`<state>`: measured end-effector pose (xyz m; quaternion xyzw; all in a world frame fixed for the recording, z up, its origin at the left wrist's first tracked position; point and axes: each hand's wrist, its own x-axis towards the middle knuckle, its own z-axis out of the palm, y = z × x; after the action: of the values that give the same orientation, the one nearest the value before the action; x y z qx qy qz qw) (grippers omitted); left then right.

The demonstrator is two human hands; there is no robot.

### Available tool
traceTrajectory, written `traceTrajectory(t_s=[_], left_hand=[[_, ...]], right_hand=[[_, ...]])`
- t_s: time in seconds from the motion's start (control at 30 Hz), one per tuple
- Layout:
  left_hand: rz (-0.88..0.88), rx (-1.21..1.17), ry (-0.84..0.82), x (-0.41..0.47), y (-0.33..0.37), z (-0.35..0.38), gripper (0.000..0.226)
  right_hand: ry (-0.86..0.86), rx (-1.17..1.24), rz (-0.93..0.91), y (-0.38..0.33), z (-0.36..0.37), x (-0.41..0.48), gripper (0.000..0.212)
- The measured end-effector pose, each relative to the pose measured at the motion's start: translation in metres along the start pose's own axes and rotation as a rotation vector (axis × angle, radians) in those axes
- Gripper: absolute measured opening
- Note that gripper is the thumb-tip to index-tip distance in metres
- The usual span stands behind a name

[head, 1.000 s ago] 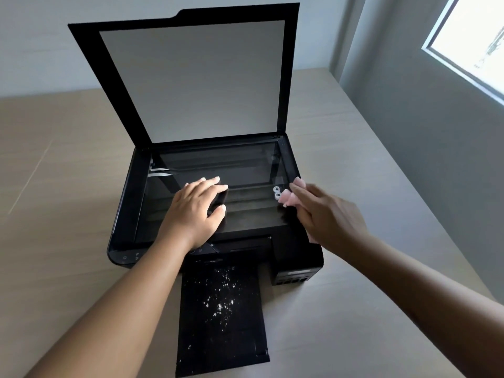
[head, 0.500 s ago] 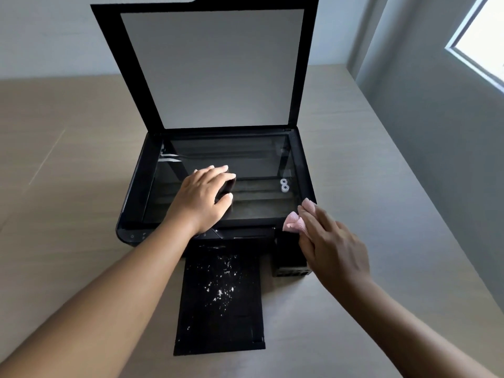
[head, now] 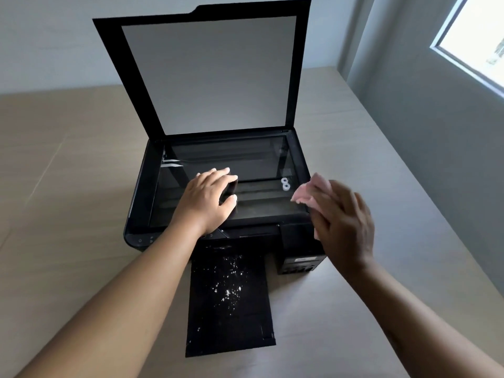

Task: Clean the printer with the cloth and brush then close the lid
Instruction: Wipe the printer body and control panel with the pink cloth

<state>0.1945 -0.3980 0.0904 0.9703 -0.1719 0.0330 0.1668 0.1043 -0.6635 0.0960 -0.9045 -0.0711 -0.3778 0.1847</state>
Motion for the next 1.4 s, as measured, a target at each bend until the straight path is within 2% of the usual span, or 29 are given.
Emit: traceTrajectory(t_s=[0.1, 0.17, 0.33, 0.47, 0.6, 0.67, 0.73, 0.8, 0.87, 0.93, 1.07, 1.23, 1.4], left_hand=[[0.007, 0.007, 0.004, 0.0, 0.0, 0.001, 0.05], [0.007, 0.009, 0.008, 0.0, 0.0, 0.0, 0.051], [0.029, -0.013, -0.003, 0.0, -0.001, 0.0, 0.055], [0.041, -0.034, -0.017, 0.002, -0.003, 0.0, 0.057], [0.051, -0.277, 0.014, 0.001, -0.003, -0.009, 0.049], [0.059, -0.455, 0.003, -0.001, -0.008, -0.02, 0.044], [0.103, -0.474, -0.023, -0.004, -0.024, -0.034, 0.04], [0.154, -0.291, 0.024, -0.01, -0.056, -0.042, 0.037], [0.13, -0.117, 0.061, -0.02, -0.091, -0.044, 0.037], [0.089, -0.083, 0.048, -0.031, -0.109, -0.042, 0.041], [0.06, -0.195, 0.08, -0.03, -0.109, -0.041, 0.043], [0.07, -0.22, 0.094, -0.031, -0.112, -0.04, 0.042], [0.064, -0.205, 0.092, -0.029, -0.111, -0.041, 0.043]], right_hand=[[0.127, 0.039, 0.131, -0.006, -0.017, 0.008, 0.034], [0.11, 0.048, 0.173, -0.014, -0.023, 0.0, 0.032], [-0.183, -0.05, 0.252, -0.049, 0.003, -0.051, 0.028], [-0.278, -0.181, 0.299, -0.061, 0.013, -0.047, 0.028], [-0.452, -0.079, 0.149, -0.082, 0.016, -0.035, 0.03], [-0.466, -0.014, 0.113, -0.085, 0.013, -0.029, 0.03], [-0.342, -0.04, 0.27, -0.082, 0.006, -0.031, 0.031], [-0.215, -0.118, 0.555, -0.078, -0.001, -0.044, 0.031], [-0.23, -0.161, 0.662, -0.085, 0.003, -0.058, 0.031], [-0.25, -0.178, 0.583, -0.101, 0.012, -0.063, 0.03], [-0.259, -0.121, 0.495, -0.128, 0.031, -0.057, 0.023], [-0.367, 0.005, 0.337, -0.174, 0.053, -0.051, 0.034], [-0.404, 0.04, 0.173, -0.195, 0.057, -0.045, 0.035]])
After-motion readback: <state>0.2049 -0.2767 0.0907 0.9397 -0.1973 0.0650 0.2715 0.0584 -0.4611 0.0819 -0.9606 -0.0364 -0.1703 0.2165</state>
